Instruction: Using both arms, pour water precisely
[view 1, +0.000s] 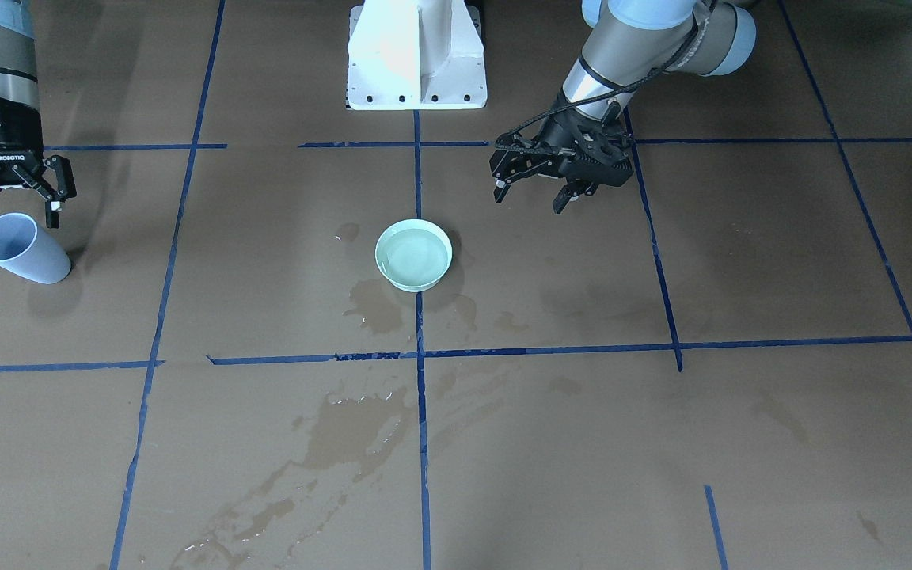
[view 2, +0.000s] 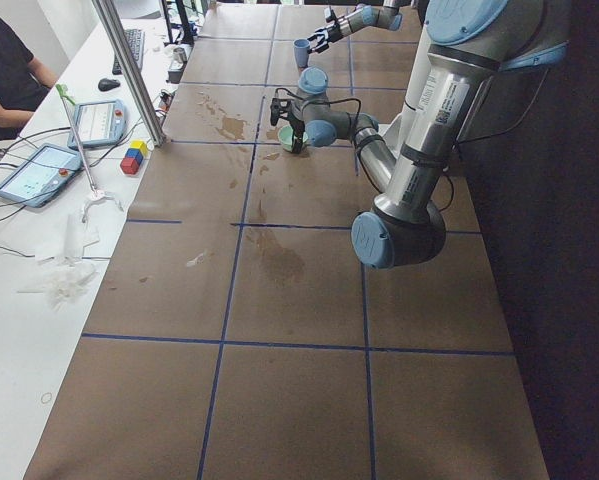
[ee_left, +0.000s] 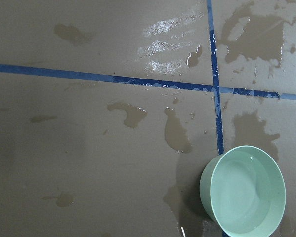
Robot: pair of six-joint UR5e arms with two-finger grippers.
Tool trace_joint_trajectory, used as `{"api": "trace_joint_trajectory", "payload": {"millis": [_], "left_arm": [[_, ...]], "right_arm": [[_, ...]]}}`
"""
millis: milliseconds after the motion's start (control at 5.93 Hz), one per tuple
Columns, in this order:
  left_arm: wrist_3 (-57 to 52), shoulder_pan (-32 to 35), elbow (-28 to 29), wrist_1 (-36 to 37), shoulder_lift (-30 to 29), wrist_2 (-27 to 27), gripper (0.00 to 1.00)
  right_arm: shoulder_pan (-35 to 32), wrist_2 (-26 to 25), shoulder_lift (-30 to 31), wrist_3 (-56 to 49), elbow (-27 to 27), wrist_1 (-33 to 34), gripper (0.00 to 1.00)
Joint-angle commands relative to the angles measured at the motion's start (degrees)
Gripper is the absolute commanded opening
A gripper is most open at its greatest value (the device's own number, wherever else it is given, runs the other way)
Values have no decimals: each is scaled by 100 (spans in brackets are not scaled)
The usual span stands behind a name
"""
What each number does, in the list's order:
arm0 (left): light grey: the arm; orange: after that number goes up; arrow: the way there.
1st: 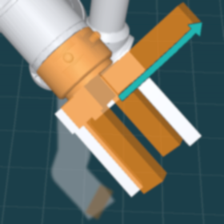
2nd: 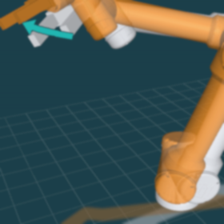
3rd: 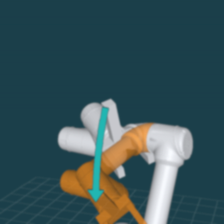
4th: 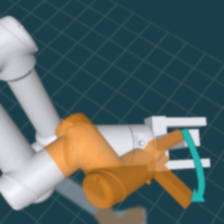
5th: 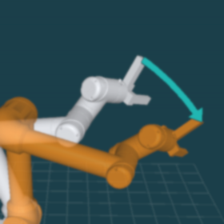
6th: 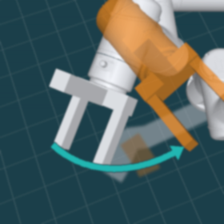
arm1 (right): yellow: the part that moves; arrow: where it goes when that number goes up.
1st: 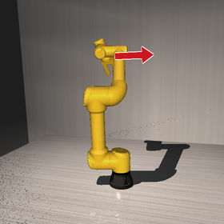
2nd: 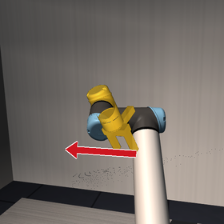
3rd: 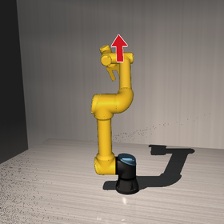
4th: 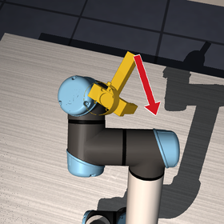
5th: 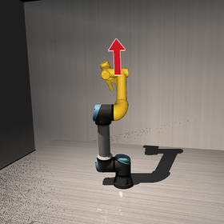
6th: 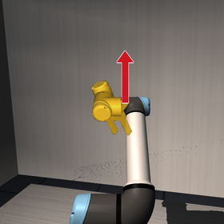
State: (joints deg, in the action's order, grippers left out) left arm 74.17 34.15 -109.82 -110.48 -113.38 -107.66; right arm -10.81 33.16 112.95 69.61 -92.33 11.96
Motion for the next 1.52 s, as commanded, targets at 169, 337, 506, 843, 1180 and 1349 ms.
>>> {"api": "trace_joint_trajectory", "payload": {"millis": [169, 337, 506, 843, 1180, 1349], "left_arm": [[1, 4, -21, 0, 0, 9, 100], [1, 13, -30, 0, 0, 9, 100], [1, 13, -30, 0, 0, 9, 100], [1, 13, -83, 0, 87, 9, 100], [1, 13, -92, 0, 132, 9, 100], [1, 13, -92, 0, 132, 9, 100]], "right_arm": [[8, -231, -438, -78, 520, -9, 99], [0, -231, -457, -105, 549, -18, 99], [8, -214, -458, -114, 567, -157, 99], [8, -179, -597, -402, 699, -194, 99], [0, -179, -668, -763, 751, -563, 99], [-9, -170, -669, -765, 821, -589, 99]]}}
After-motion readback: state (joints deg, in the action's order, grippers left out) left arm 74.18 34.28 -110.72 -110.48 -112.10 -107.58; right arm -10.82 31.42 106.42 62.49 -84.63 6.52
